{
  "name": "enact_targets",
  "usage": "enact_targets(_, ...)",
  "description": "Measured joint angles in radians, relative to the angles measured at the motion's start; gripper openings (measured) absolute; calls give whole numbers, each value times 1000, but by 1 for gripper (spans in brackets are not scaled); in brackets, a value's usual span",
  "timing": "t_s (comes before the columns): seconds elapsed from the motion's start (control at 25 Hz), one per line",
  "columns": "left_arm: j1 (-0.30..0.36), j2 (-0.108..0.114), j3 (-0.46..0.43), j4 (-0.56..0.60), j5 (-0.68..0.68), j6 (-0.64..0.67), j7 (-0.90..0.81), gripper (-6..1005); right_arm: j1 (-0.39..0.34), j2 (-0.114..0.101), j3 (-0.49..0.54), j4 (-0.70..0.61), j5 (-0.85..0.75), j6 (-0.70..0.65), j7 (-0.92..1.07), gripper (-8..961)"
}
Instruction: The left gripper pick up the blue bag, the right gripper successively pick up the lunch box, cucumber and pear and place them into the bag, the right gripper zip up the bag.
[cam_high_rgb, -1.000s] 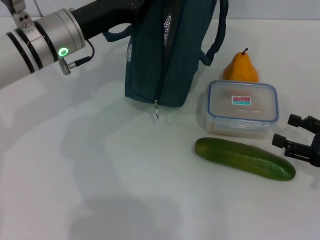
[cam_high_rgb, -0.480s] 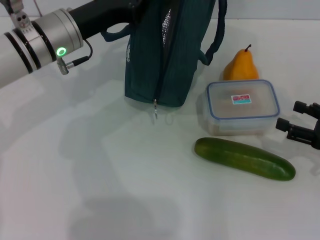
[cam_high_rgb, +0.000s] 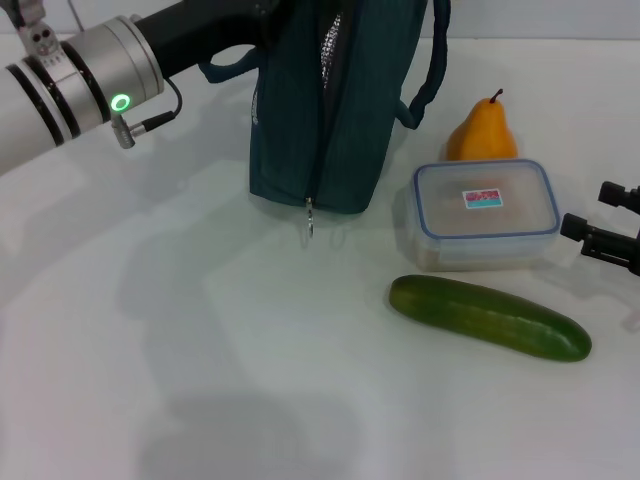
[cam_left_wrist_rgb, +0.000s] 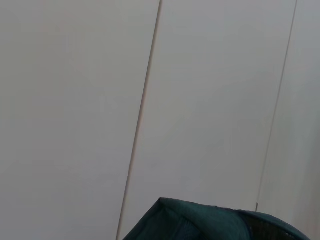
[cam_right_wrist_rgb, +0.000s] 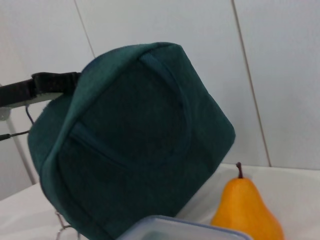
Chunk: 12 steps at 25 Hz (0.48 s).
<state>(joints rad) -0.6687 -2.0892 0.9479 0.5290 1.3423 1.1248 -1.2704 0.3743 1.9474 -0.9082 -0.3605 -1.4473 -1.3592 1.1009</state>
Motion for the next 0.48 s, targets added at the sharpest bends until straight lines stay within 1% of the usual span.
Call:
enact_targets(0.16, 0, 0, 0, 0, 0, -1, 0, 45, -41, 8, 2, -48, 0, -85, -6, 882)
enact_targets(0.32, 3, 0, 0, 0, 0, -3, 0, 45, -60, 9, 1, -55, -6, -154, -28, 882)
enact_targets(0.48, 1, -1, 3, -1, 0, -11, 0, 45, -53, 6, -9, -45, -39, -148, -25, 881)
